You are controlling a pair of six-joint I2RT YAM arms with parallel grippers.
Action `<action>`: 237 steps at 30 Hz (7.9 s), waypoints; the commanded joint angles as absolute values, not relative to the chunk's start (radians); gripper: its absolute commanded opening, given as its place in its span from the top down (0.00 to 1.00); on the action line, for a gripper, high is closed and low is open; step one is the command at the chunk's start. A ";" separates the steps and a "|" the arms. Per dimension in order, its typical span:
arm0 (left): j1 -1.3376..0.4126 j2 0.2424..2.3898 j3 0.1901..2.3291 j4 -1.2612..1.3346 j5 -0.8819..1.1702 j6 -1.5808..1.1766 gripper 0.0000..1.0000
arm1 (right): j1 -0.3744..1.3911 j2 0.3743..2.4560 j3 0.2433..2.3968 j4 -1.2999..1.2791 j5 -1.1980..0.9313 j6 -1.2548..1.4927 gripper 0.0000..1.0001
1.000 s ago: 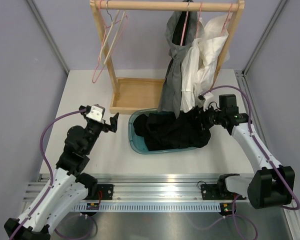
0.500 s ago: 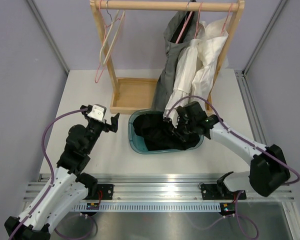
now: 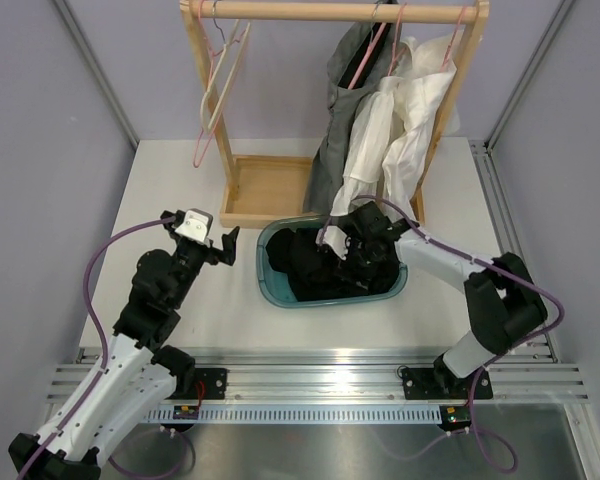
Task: Remove the skirt from the hanger
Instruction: Place the skirt in the bin, then pick up the hanger from the clothesline, then remove the skirt from the hanger.
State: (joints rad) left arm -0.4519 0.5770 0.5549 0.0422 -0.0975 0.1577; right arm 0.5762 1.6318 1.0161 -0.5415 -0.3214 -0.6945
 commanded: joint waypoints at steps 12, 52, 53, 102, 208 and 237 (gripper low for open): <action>-0.468 0.574 0.597 0.074 -0.084 0.167 0.01 | 0.578 1.206 1.365 -1.284 -0.521 -1.062 0.16; -0.471 0.655 0.612 0.032 -0.091 0.209 0.01 | 0.298 1.779 2.396 -0.440 -0.169 0.468 0.46; -0.469 0.658 0.612 0.032 -0.089 0.207 0.01 | 0.304 1.781 2.395 -0.443 -0.160 0.465 0.47; -0.485 0.638 0.620 0.025 -0.055 0.206 0.01 | 0.457 1.788 2.163 -0.382 0.382 0.193 0.51; -0.453 0.887 0.979 -0.483 -0.293 -0.505 1.00 | 0.772 1.192 1.341 -0.713 -0.143 -0.716 1.00; -0.242 0.836 0.862 -0.555 -0.187 -0.345 1.00 | 0.654 1.035 1.428 -0.891 -0.443 -0.767 1.00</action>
